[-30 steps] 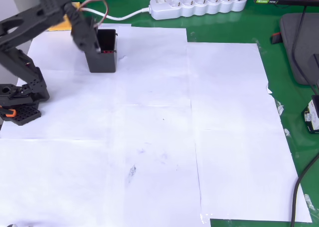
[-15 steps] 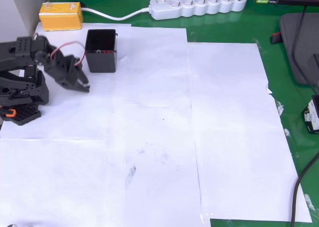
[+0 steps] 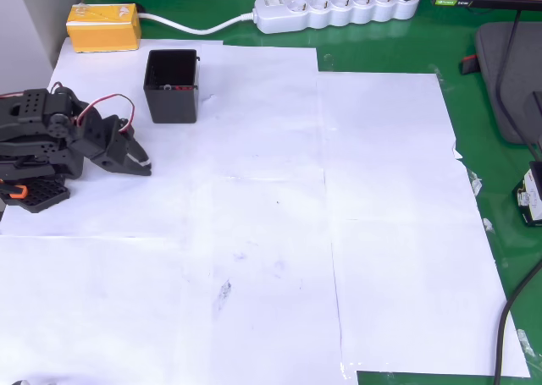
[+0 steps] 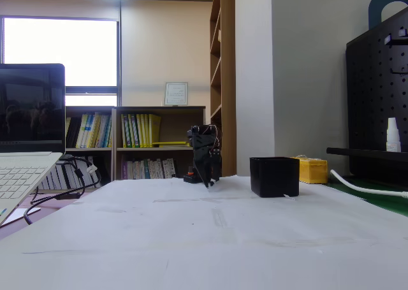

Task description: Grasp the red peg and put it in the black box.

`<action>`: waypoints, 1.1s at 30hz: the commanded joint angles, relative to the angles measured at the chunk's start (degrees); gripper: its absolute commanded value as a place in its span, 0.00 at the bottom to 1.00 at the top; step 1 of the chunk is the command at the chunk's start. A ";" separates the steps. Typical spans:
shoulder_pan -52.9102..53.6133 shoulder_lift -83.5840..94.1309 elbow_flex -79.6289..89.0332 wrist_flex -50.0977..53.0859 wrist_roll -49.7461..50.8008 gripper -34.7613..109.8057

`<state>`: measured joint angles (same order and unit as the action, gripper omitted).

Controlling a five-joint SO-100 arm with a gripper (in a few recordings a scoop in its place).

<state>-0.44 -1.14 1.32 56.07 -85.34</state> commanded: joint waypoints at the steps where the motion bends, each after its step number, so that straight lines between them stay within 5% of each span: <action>1: 0.62 -4.66 -4.75 5.71 9.84 0.24; 6: -0.18 -11.25 -3.25 24.43 12.39 0.24; 29: 1.67 -11.60 -4.75 23.20 10.20 0.24; 33: 1.76 -11.78 -4.75 24.52 0.18 0.24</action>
<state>0.53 -7.56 1.32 75.15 -77.96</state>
